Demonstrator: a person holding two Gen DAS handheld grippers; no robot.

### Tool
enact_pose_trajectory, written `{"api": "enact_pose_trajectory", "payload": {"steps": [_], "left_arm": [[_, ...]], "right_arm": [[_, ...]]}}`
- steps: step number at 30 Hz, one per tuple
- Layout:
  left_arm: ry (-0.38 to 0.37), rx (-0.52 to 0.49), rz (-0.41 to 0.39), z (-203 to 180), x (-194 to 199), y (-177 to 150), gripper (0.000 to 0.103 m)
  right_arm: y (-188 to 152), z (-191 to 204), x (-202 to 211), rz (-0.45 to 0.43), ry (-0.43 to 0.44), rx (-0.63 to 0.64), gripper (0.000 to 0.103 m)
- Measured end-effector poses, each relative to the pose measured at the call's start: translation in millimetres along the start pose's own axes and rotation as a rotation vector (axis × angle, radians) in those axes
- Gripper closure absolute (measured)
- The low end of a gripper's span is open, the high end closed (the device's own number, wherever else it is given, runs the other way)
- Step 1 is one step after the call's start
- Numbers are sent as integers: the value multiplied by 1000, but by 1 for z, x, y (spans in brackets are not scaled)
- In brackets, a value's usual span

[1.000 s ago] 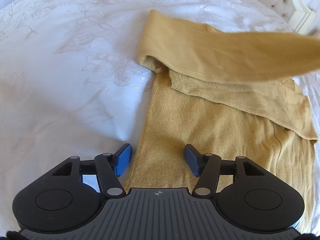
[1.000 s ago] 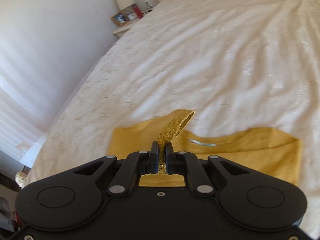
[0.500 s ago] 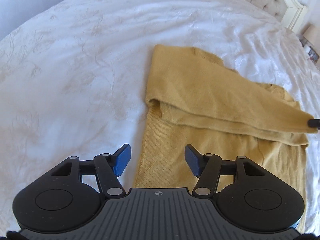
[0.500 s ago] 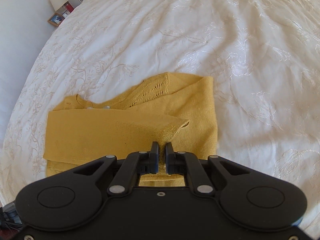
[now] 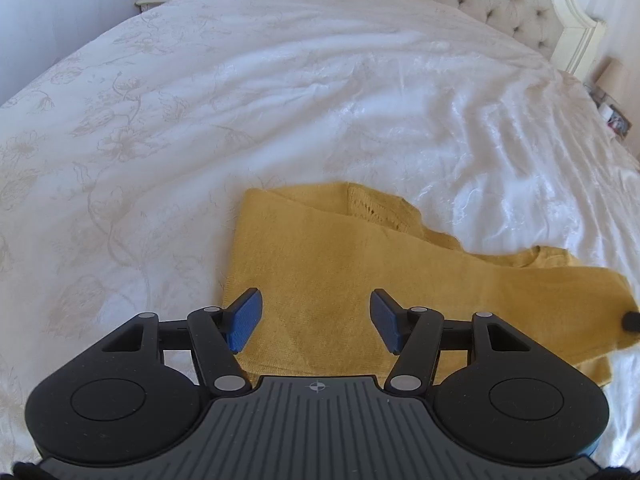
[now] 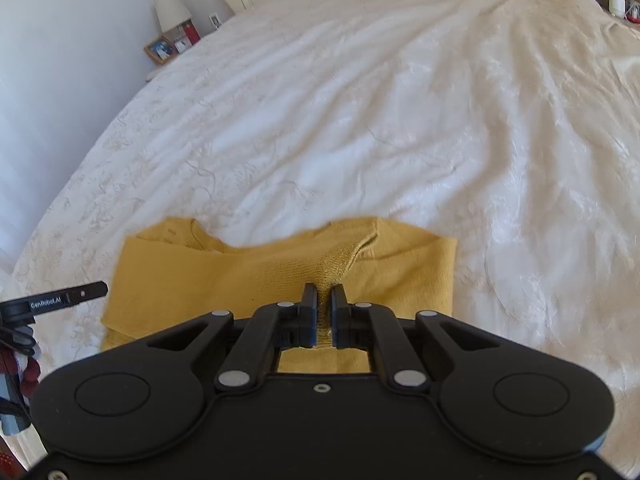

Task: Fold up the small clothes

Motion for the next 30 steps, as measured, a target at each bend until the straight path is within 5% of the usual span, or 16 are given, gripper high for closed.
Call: {"api": "enact_pose_trajectory", "payload": {"steps": [8,16,20,28,30], "left_arm": [[48,-33,136,15,-38,-23,44],[42,-60,137,13,-43,-26,37],[47,-55,121,10,-45,-27,33],[49,-59,115,9,-46,-29,32],[48,-58,111,10,-44,-29,32]], "right_arm": [[-36,-38,-34,132,25,-125,83],[-31,-57,-12,35,95,-214,77],[-17,-65,-20,5,143,-287,50],[-17,-69,-59,86,159,-344,50],[-17,-65,-60,97,145,-318,70]]}}
Point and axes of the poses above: each gripper's, at about its wrist camera, not at the fingertips, and x roughly against the way its jaws point, z to its left, y to its top, the point moved 1 cm from there along -x, roughly the way its jaws point, and after that the axes turned 3 degrees about x, right-handed, at the moved point
